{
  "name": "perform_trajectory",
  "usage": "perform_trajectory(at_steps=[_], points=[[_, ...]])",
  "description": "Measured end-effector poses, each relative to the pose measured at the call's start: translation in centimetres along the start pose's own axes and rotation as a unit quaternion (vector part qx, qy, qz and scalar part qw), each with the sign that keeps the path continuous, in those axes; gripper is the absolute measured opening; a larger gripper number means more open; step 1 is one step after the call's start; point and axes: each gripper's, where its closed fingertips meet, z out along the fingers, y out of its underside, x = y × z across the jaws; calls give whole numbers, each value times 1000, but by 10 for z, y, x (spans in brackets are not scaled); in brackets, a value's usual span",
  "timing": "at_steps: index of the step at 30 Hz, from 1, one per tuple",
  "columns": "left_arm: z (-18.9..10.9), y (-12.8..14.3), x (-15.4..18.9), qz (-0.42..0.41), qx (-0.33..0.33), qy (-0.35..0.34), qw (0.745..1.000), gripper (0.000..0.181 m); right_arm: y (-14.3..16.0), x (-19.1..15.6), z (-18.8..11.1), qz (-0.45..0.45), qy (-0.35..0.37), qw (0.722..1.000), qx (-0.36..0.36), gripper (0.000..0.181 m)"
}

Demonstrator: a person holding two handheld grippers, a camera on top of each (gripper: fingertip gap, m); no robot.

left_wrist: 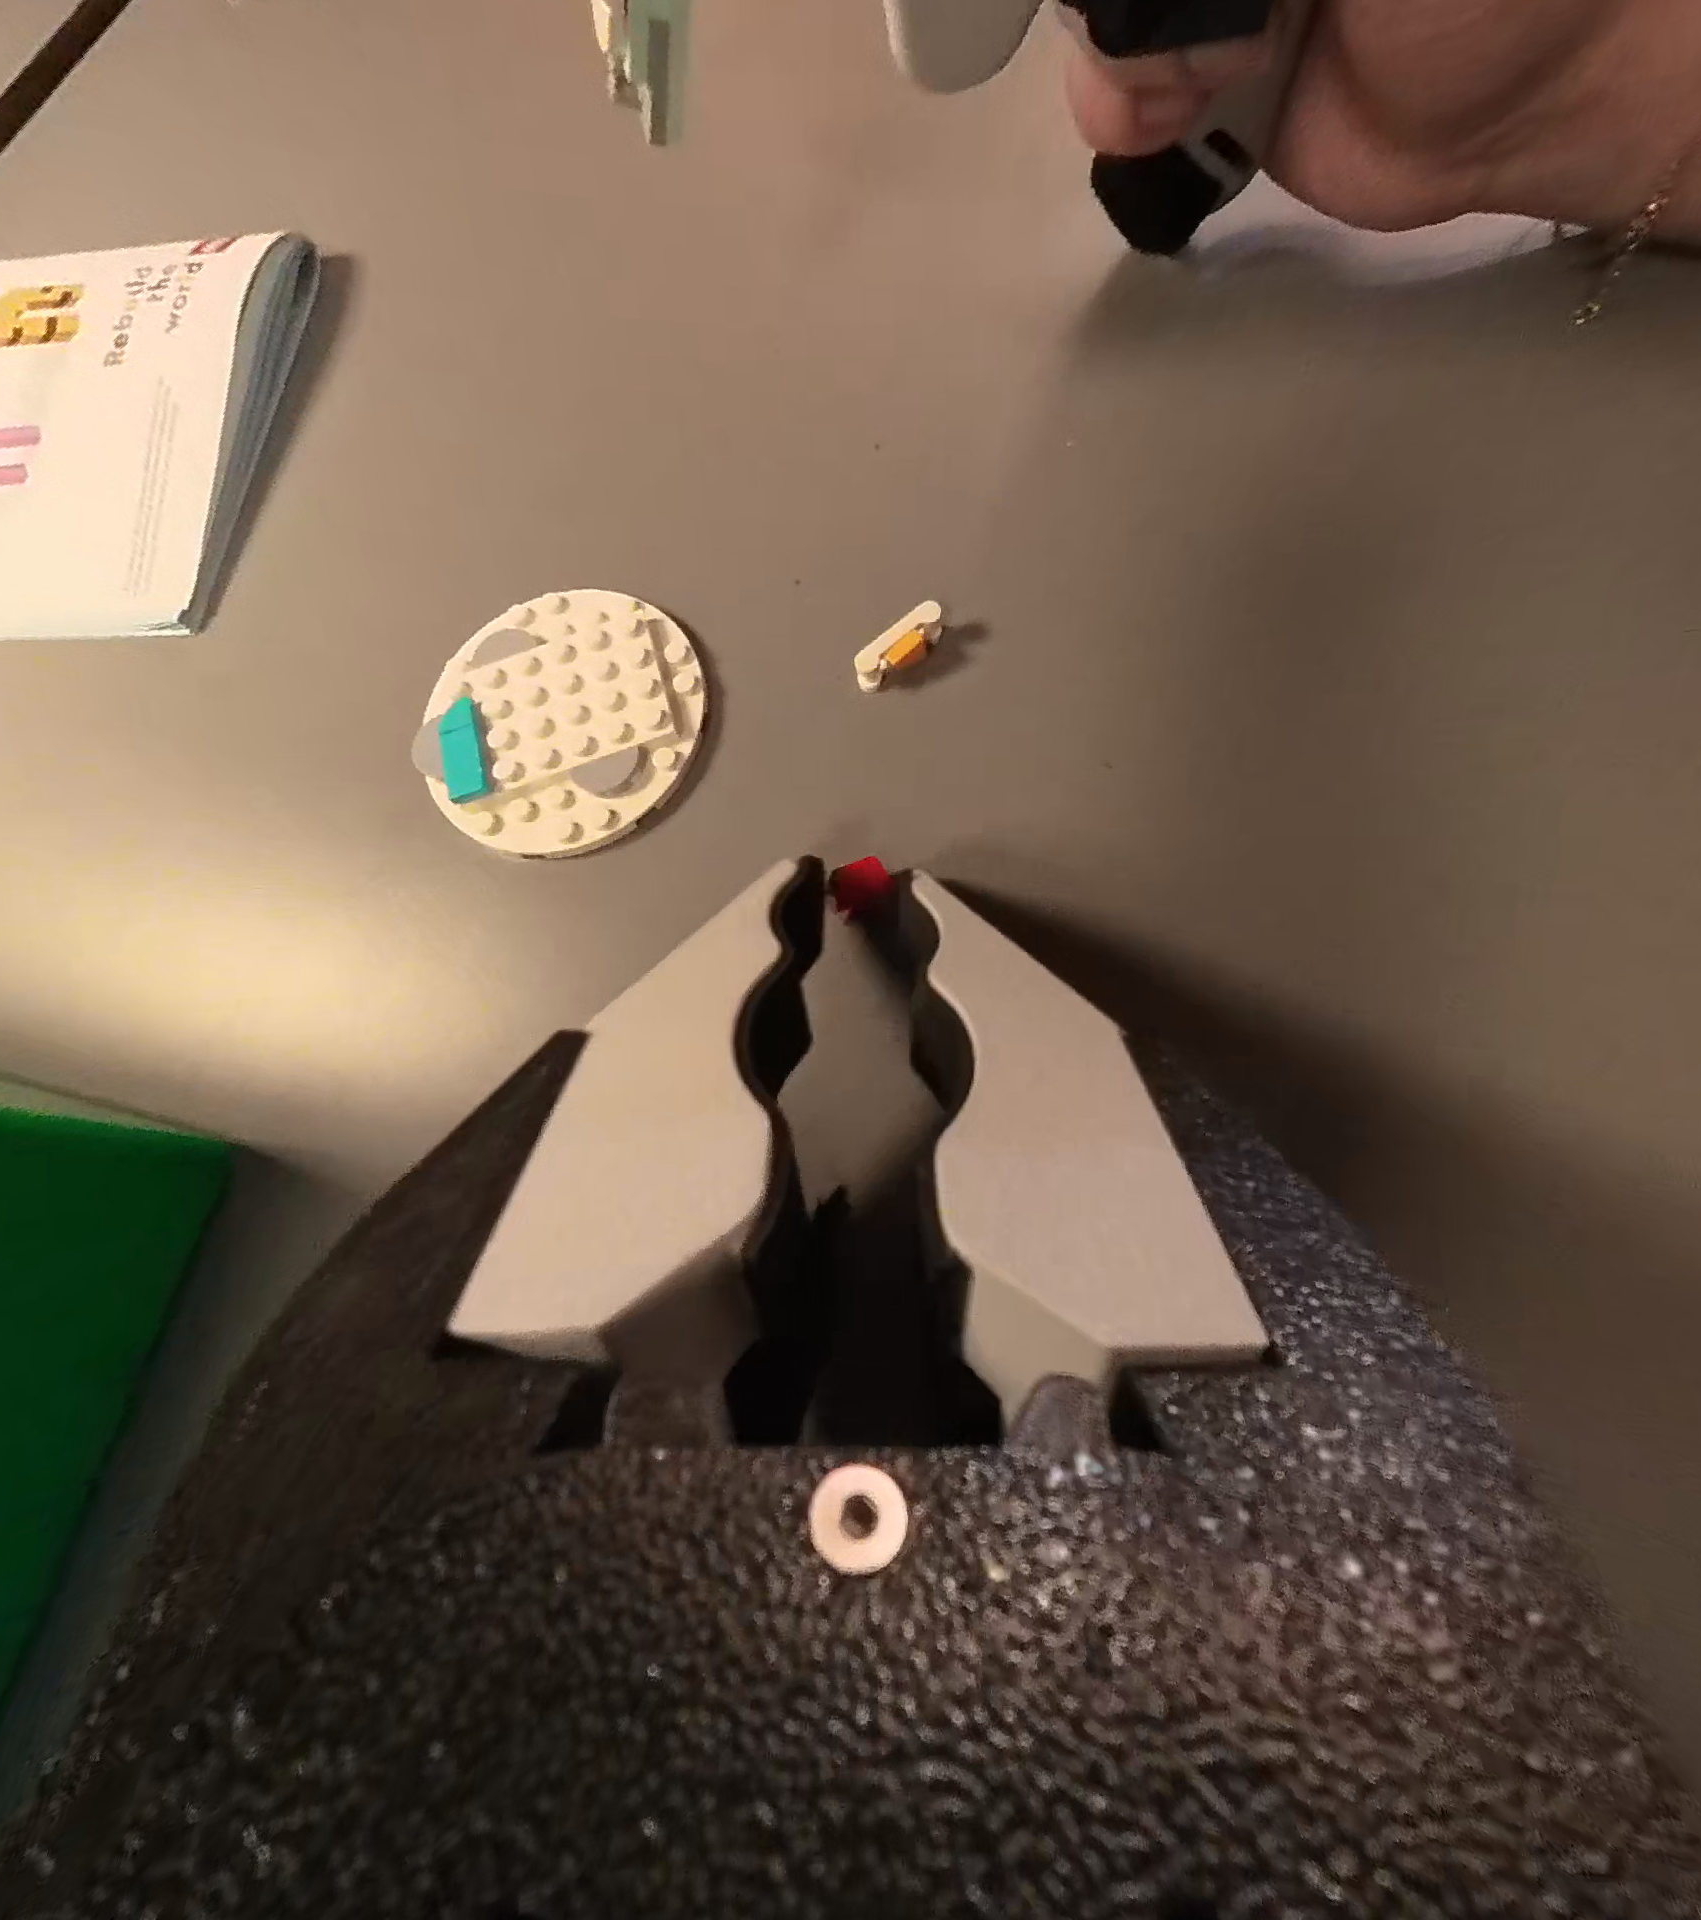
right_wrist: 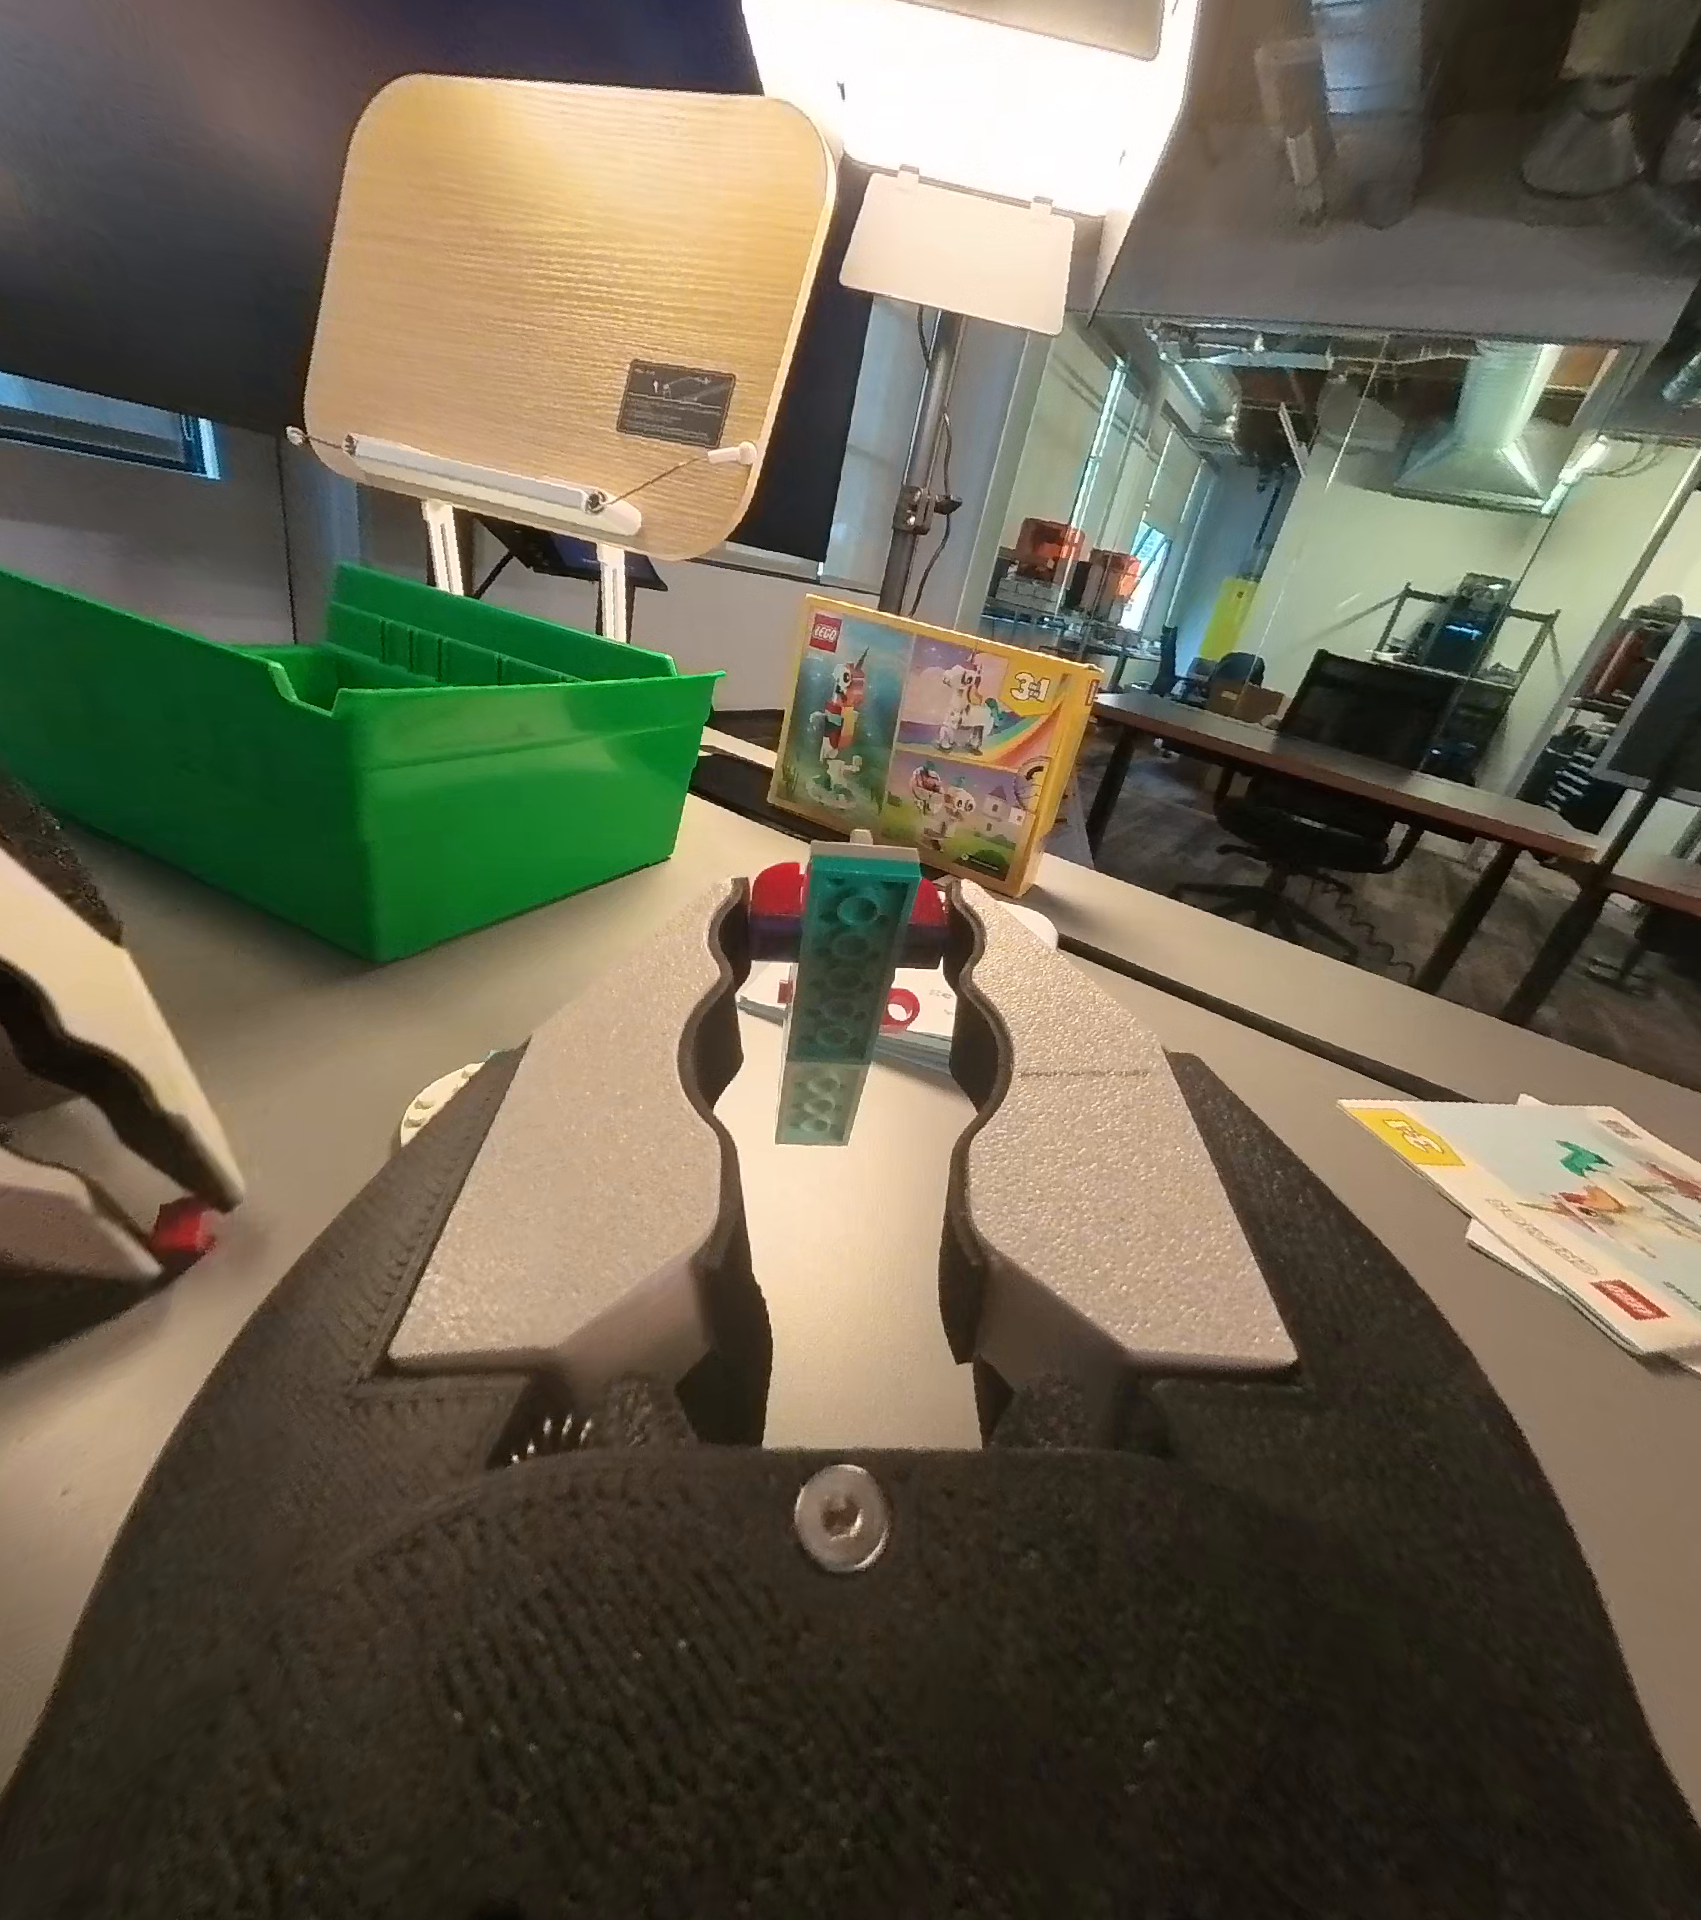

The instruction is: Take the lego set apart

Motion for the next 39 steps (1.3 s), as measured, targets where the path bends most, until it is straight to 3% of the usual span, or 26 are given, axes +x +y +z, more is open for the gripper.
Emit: perform_trajectory(at_steps=[3, 5, 8, 10, 12, 14, 17, 19, 23, 27, 30, 33, 35, 37, 39], points=[[-4, -3, -3, 27, 0, -13, 1000, 12, 0, -1, 0, 0, -2, 1000, -1, 35], [-28, -30, -21, 58, 65, -76, 993, 12, 1, 0, 0, 1, -1, 1000, -3, 35], [-116, -85, -87, 119, 176, -280, 936, 12, 2, 2, 1, 3, 5, 1000, -9, 35], [-169, -93, -133, 103, 174, -364, 909, 12, 0, 1, 1, 18, -3, 1000, -2, 35], [-189, -68, -181, 50, 100, -385, 916, 11, -4, -3, 0, 43, -24, 999, 11, 35], [-190, -28, -222, -5, 0, -373, 928, 12, -8, -8, -1, 99, -55, 993, 20, 35], [-186, 26, -259, -69, -92, -332, 936, 12, -12, -13, -2, 198, -110, 974, 26, 35], [-175, 65, -262, -146, -166, -258, 941, 12, -18, -12, -4, 250, -136, 958, 44, 35], [-160, 103, -259, -189, -221, -164, 943, 12, -32, -14, -10, 333, -191, 919, 87, 35], [-161, 138, -259, -201, -290, -150, 924, 28, -34, -12, -12, 365, -204, 903, 100, 35], [-166, 143, -264, -223, -293, -168, 915, 51, -34, -12, -12, 365, -206, 903, 98, 35], [-188, 112, -279, -199, -231, -270, 913, 59, -34, -17, -12, 361, -216, 902, 95, 35], [-196, 59, -264, -157, -118, -312, 929, 49, -37, -23, -13, 352, -231, 902, 94, 35], [-179, -9, -205, -106, 28, -238, 965, 38, -41, -33, -15, 346, -260, 896, 95, 35], [-150, -66, -116, -69, 150, -66, 984, 29, -47, -48, -21, 350, -311, 879, 94, 35]])
